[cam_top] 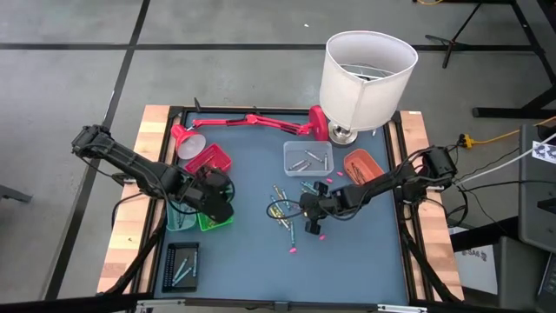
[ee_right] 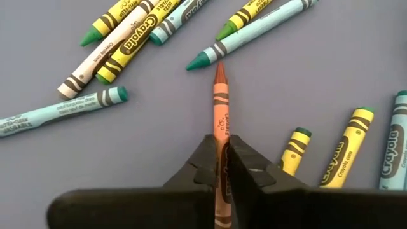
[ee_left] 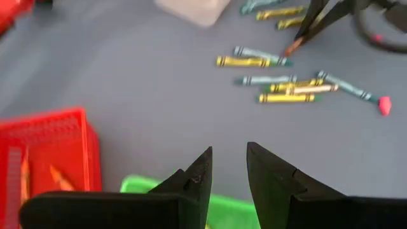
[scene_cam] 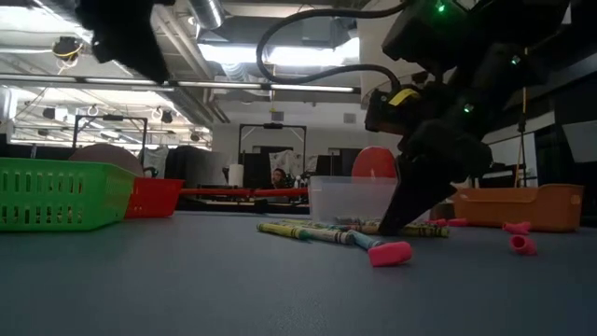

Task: Sort crayons
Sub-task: Put the brown crayon into the orange bin

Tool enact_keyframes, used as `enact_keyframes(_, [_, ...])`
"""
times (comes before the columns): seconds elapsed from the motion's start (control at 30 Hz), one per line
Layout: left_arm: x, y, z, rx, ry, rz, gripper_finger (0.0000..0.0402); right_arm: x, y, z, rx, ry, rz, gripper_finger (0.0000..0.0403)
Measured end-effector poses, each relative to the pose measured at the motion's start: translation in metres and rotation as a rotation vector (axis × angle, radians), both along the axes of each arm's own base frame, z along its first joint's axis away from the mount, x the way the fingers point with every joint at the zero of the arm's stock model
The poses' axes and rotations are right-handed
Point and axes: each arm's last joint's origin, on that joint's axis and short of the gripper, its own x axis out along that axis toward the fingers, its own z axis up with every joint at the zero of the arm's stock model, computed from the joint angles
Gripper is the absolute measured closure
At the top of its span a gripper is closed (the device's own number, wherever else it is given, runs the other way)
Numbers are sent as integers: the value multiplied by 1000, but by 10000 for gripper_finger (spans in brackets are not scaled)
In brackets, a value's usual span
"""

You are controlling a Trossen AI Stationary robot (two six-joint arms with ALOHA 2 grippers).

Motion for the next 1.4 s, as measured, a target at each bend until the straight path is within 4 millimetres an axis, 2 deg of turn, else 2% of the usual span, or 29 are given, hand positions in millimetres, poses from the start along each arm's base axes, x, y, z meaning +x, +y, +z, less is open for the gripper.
enact_keyframes(0.3, [12,-3,10,137,-120,-98,320,-4,1,10,38,5,35,393])
enact_keyframes(0.5, [19,-5,16,160,-199,-138,320,-12,0,34,91,-28,63,391])
enact_keyframes(0.73, [30,-10,17,202,-245,-190,320,-34,-5,67,114,-11,80,390])
enact_keyframes(1.07, [59,-12,-8,238,-208,-187,320,-86,-22,107,43,79,42,389])
enact_keyframes(1.23, [73,-8,-24,245,-171,-163,320,-111,-34,118,-86,117,-103,390])
enact_keyframes(1.4, [89,-2,-39,222,-154,-182,320,-131,-44,121,-221,169,-286,389])
